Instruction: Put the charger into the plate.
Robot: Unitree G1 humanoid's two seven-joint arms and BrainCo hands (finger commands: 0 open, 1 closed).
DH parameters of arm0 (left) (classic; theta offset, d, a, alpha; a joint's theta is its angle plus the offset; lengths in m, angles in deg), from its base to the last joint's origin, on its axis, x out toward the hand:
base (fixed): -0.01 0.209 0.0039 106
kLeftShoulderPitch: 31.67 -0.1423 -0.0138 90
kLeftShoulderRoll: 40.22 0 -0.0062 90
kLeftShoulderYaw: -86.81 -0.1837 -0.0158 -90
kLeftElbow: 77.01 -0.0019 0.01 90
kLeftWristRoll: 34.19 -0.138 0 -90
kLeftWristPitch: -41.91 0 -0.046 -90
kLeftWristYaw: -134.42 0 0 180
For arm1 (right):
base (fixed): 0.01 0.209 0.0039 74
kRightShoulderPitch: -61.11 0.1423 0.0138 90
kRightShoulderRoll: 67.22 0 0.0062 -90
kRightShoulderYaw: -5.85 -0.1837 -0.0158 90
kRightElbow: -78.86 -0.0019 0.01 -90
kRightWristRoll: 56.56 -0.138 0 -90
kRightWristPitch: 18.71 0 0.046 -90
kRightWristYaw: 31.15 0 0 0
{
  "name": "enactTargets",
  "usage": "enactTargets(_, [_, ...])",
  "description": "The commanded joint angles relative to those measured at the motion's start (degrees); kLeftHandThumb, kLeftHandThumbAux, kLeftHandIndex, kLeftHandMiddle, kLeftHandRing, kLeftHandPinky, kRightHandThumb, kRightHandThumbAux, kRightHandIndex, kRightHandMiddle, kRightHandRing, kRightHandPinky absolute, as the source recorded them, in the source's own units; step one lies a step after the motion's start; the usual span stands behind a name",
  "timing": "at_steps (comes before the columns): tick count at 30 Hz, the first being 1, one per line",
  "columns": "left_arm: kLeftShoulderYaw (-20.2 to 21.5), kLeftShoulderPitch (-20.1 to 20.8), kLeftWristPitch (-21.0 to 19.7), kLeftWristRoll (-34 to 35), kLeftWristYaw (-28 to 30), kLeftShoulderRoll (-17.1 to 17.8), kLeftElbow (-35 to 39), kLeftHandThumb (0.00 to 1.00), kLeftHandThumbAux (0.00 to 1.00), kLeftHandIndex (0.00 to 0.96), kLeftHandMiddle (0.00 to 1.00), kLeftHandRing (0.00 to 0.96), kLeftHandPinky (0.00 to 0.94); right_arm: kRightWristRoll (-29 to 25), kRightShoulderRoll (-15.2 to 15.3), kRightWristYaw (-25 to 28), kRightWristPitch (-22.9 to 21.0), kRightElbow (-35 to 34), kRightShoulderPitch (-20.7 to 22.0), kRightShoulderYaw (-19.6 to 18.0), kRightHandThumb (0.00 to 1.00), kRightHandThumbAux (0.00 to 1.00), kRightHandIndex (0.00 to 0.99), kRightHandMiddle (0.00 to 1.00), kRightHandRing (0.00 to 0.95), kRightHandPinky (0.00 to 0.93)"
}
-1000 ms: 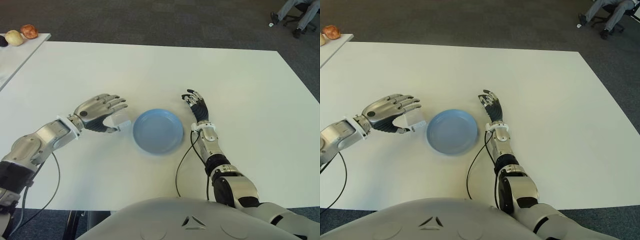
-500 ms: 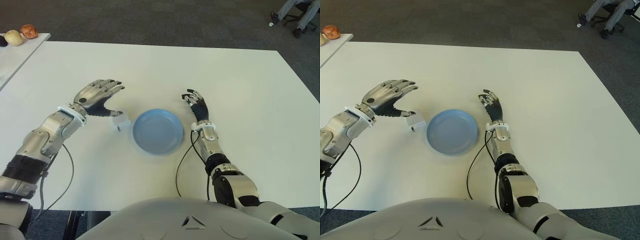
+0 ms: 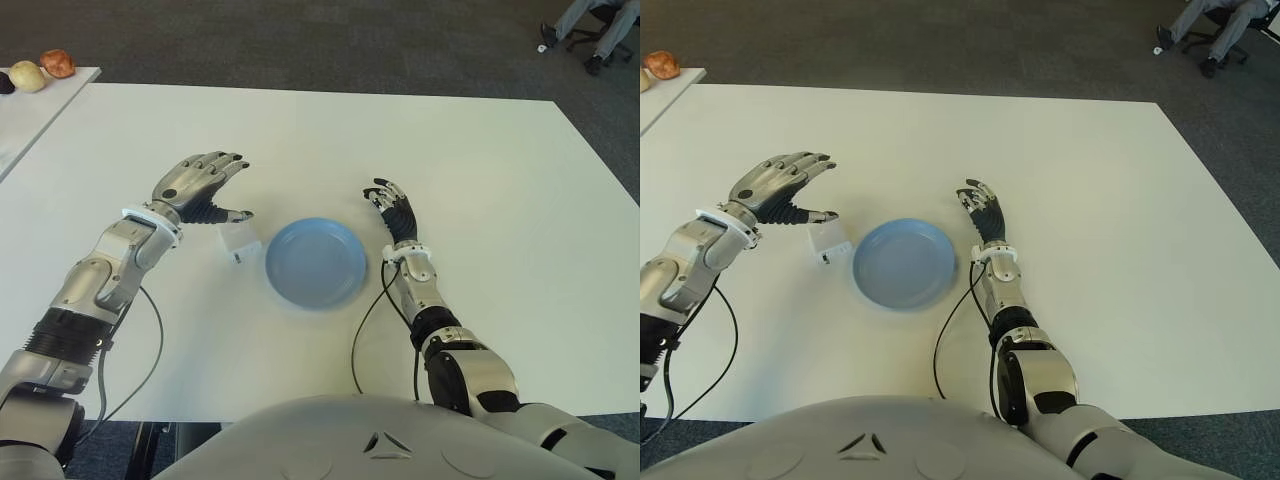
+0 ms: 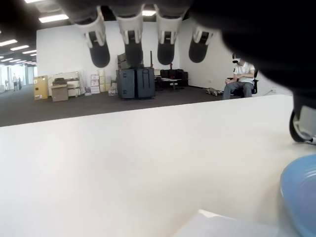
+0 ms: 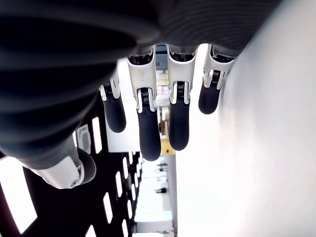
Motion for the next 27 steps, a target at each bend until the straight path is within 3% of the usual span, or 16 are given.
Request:
enactTargets(1, [0.6,0.1,-6.9,1.3,5.8,-2.6,1.8,0.107,0.332,0.0,0.0,0.0,0.004,-0.7,-0.1,0.1,-3.3,3.5,-2.7,-0.7,0.0,0.59,0.212,0.377,0.298,0.175])
enactTargets(7, [0.4,0.3,-13.5,0.9,9.6,-4.9,3.1,0.123,0.314,0.0,0.0,0.0,0.0,-0.6,-0.3,-0.1,-3.3,4.1,-2.3,-0.8,0.0,0.592,0.212,0.378,0.298,0.183])
enactTargets(13, [0.1,0.2,-17.6,0.4,11.1,-6.1,3.9,0.132,0.294,0.0,0.0,0.0,0.0,-0.4,-0.4,-0.4,-3.2,4.3,-2.2,-0.8,0.0,0.595,0.218,0.381,0.299,0.173])
enactTargets(27, [-0.7,-2.6,-18.0,0.2,9.7,-5.7,3.7,0.172,0.238,0.0,0.0,0.0,0.0,-0.1,-1.0,-1.3,-3.0,4.0,-2.3,-0.4,0.0,0.604,0.213,0.382,0.301,0.179])
